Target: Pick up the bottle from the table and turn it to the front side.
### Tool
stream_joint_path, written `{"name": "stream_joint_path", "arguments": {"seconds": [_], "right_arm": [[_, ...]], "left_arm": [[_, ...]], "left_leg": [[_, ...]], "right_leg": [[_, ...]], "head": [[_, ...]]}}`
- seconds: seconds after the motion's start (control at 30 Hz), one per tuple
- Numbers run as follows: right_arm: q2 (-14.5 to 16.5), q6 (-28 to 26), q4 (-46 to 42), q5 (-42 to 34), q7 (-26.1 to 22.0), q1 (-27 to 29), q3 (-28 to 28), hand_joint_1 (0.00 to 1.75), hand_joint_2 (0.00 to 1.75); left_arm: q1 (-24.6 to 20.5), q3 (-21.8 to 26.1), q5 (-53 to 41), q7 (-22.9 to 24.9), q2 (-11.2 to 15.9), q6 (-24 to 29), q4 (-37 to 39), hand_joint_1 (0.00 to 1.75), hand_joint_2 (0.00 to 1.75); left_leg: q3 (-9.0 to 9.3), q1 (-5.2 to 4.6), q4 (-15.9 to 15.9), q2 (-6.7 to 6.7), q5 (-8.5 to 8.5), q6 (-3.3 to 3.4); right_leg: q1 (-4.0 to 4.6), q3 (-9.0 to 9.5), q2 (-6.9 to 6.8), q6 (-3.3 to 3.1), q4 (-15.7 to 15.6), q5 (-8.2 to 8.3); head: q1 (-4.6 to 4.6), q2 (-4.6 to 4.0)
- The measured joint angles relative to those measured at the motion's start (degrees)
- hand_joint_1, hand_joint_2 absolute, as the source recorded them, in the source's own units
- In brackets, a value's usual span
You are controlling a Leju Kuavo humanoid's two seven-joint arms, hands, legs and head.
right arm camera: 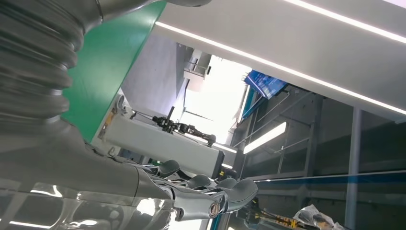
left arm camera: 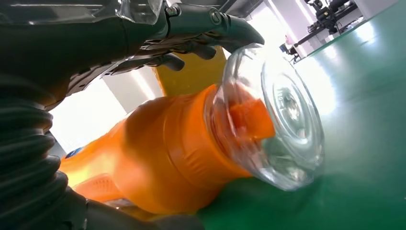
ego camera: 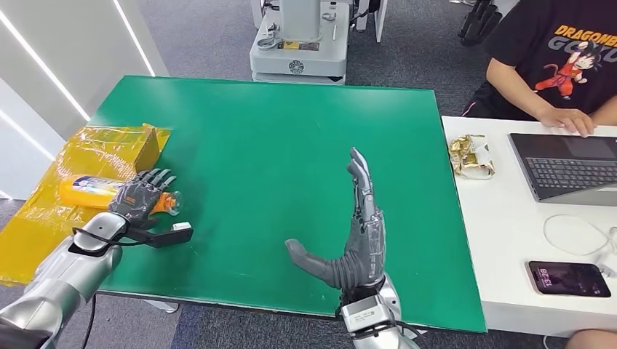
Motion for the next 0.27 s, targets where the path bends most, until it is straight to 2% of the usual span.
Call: {"name": "stream_joint_path", "arguments": {"seconds": [0.27], "right_arm": [[0.0,0.2,1.2,-0.5,-0.8,-0.1,0.0,0.0,1.75]], "left_arm": [[1.4,0.7,1.4,0.0,0.8,2.7,0.0,0.0,1.75]], "left_leg": [[0.01,0.0,0.0,0.03,0.0,0.0]], "right_leg": [[0.0,0.0,0.03,0.0,0.0,0.0]], "head": [[0.0,0.0]]}}
